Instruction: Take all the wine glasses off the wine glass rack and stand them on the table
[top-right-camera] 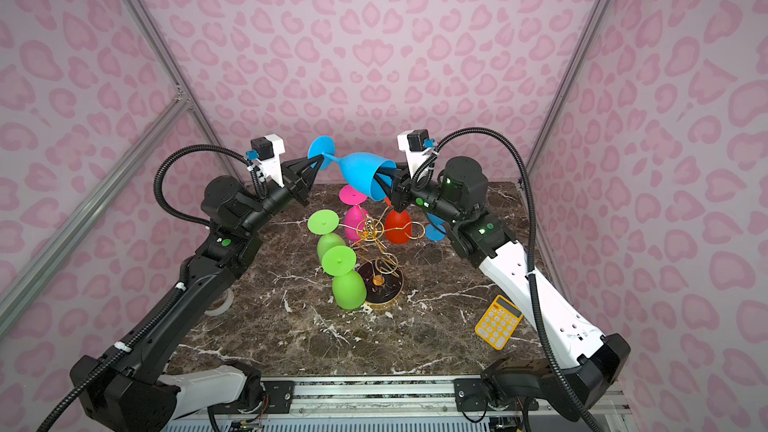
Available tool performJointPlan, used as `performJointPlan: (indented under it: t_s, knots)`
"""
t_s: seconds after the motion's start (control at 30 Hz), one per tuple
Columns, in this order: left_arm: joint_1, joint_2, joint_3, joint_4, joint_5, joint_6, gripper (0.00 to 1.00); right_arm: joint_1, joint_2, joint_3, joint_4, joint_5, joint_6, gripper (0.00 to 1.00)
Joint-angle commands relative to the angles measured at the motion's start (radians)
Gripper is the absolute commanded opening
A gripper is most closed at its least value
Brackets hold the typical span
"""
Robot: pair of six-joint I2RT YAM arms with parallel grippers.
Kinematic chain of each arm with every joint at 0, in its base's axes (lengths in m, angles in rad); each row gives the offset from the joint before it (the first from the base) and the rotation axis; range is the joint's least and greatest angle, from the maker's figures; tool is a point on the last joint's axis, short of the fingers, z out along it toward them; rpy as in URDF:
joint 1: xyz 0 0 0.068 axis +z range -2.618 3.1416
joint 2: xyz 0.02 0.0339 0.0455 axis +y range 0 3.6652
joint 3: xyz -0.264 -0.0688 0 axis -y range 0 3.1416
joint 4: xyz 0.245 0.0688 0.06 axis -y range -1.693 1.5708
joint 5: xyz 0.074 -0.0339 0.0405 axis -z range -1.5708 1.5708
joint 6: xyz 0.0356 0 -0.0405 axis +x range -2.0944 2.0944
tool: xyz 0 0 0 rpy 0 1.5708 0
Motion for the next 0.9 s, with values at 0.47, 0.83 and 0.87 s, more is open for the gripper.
performJointPlan:
  t_s: [0.47,0.83,0.87]
  knots:
    - [0.004,-0.012,0.012,0.017,-0.003,-0.026,0.35,0.004,-0.016,0.043,-0.026,0.002,0.019,0.0]
    - [0.006,-0.126,-0.022,-0.073,-0.098,0.068,0.98,-0.189,-0.245,0.066,-0.342,0.217,-0.082,0.0]
    - [0.007,-0.141,-0.025,-0.084,-0.115,0.074,0.97,-0.227,-0.267,0.063,-0.38,0.248,-0.087,0.0]
